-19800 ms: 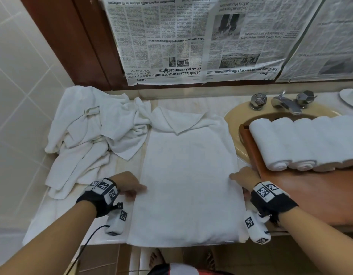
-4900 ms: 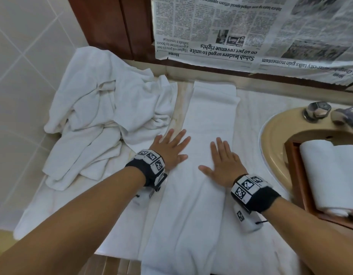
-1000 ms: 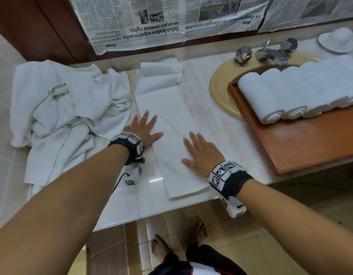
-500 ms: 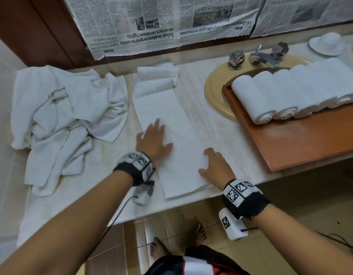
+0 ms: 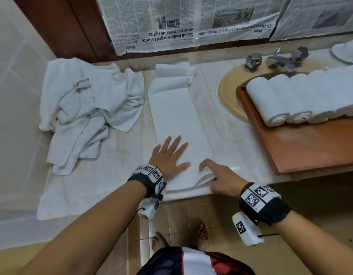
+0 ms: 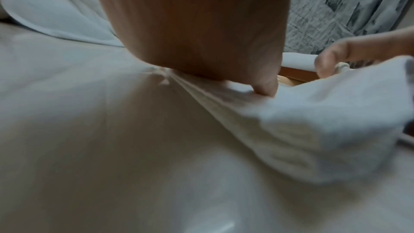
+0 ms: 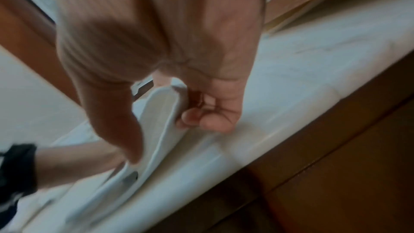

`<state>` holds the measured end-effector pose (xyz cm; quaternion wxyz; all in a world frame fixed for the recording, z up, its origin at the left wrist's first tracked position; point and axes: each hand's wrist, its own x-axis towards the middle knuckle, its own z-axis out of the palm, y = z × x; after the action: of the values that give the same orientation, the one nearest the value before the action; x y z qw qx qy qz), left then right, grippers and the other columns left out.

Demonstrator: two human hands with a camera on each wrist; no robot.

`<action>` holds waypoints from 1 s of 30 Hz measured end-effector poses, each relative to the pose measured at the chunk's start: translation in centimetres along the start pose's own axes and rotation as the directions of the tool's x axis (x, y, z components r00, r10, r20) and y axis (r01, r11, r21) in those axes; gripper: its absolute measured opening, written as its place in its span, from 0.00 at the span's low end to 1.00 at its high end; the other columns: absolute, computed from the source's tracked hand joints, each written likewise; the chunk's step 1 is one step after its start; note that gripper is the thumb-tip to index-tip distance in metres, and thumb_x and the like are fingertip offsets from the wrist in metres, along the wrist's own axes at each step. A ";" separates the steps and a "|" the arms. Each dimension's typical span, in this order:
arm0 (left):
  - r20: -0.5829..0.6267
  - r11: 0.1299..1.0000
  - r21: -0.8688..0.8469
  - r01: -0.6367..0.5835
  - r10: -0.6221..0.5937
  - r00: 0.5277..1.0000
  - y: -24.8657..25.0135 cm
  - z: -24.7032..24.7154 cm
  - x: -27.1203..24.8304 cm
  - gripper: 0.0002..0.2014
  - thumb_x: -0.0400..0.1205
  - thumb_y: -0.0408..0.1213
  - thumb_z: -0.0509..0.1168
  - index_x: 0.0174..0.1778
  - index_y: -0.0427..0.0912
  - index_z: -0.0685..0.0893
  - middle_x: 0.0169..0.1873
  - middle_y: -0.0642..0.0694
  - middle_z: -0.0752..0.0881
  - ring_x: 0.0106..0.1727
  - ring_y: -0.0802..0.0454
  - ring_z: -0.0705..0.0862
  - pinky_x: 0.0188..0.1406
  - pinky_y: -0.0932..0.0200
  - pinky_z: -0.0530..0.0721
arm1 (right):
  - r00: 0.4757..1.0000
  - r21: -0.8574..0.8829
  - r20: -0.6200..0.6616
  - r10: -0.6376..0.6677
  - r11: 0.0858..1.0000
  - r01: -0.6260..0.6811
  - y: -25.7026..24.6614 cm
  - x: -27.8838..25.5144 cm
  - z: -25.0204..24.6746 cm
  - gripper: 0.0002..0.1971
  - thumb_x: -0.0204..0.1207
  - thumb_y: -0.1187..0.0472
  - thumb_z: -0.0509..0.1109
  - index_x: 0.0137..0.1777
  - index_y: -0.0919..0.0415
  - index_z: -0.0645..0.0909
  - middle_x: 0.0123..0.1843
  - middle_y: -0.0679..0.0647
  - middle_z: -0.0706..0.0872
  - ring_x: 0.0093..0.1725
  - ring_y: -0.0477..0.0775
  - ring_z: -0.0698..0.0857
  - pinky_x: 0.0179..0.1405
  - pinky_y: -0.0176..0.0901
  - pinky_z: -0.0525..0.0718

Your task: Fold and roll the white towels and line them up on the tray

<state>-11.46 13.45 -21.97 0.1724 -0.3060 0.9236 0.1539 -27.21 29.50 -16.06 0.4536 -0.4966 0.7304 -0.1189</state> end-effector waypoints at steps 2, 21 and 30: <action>0.014 1.000 -0.016 0.013 -0.013 1.000 0.2 -0.2 0.0 0.36 0.82 0.69 0.42 0.83 0.63 0.36 0.81 0.60 0.28 0.83 0.52 0.29 0.81 0.44 0.38 | 0.997 -0.140 -0.074 -0.010 0.990 -0.001 -0.1 0.4 0.2 0.22 0.70 0.76 0.62 0.57 0.50 0.72 0.54 0.56 0.79 0.47 0.53 0.77 0.34 0.32 0.72; -0.072 0.963 -0.227 -0.148 0.135 0.988 -0.5 -0.2 -6.8 0.11 0.81 0.43 0.64 0.58 0.47 0.81 0.51 0.50 0.85 0.52 0.50 0.82 0.50 0.56 0.78 | 0.968 -0.004 -0.247 -0.056 0.998 0.056 0.9 1.0 0.0 0.04 0.76 0.62 0.73 0.41 0.59 0.83 0.38 0.47 0.79 0.39 0.47 0.77 0.34 0.26 0.69; -0.256 0.934 -0.345 -0.089 -0.002 0.967 -1.3 0.5 -6.9 0.10 0.79 0.42 0.70 0.57 0.49 0.86 0.53 0.52 0.80 0.52 0.52 0.81 0.53 0.56 0.79 | 0.936 -0.217 -0.335 -0.105 0.976 0.032 0.8 2.3 1.5 0.06 0.75 0.65 0.70 0.50 0.56 0.78 0.46 0.48 0.74 0.48 0.49 0.72 0.43 0.38 0.72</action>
<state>-5.36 16.15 -19.82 -0.0078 -0.3282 0.9018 0.2811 -26.72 28.37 -18.65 0.2600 -0.5382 0.7889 -0.1427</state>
